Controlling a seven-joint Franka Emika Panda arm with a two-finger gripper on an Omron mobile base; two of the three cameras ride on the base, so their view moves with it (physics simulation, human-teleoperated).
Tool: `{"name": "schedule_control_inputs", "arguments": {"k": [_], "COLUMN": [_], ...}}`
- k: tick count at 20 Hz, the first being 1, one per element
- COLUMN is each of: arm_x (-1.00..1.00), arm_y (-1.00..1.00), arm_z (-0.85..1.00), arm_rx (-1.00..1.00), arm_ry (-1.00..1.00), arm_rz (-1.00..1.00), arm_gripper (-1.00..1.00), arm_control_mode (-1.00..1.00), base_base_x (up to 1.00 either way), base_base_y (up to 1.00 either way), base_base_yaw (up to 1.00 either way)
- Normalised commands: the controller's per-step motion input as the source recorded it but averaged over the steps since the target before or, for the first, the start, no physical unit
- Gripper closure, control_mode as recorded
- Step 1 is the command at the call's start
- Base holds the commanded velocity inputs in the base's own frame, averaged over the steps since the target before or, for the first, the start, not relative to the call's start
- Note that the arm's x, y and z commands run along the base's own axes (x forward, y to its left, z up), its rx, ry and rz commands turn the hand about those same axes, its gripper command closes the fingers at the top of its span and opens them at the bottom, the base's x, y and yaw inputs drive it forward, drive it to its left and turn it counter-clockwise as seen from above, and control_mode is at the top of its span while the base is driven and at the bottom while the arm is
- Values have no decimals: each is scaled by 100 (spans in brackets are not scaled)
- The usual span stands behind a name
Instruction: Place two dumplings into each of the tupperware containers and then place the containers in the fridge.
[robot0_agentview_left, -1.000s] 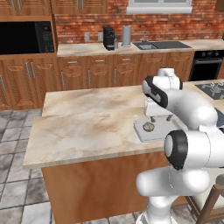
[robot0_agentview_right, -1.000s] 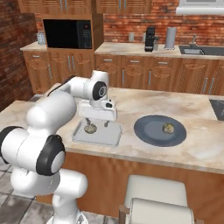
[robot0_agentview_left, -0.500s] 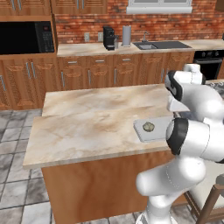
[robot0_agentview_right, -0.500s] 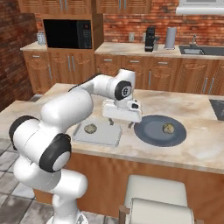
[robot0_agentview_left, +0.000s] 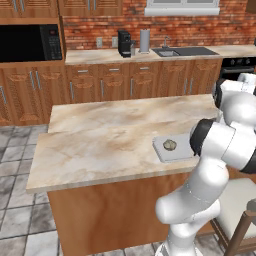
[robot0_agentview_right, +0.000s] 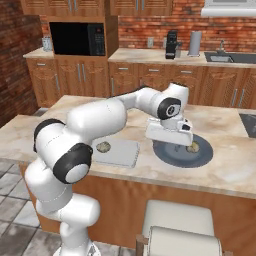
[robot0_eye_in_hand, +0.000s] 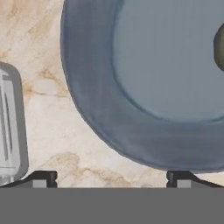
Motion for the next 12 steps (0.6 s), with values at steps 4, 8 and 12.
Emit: {"name": "schedule_control_inputs", "arguments": {"k": [4, 8, 12], "arm_x": [24, 44, 40], "arm_y": [-53, -38, -39], "arm_z": [-10, -20, -24], "arm_rx": [0, 0, 0], "arm_ry": [-4, -2, 0], "arm_rz": [-1, -3, -4], "arm_gripper": [-100, -100, -100], "arm_control_mode": [-100, -100, -100], "base_base_x": [0, 0, 0], "base_base_y": [0, 0, 0], "base_base_yaw": [0, 0, 0]}}
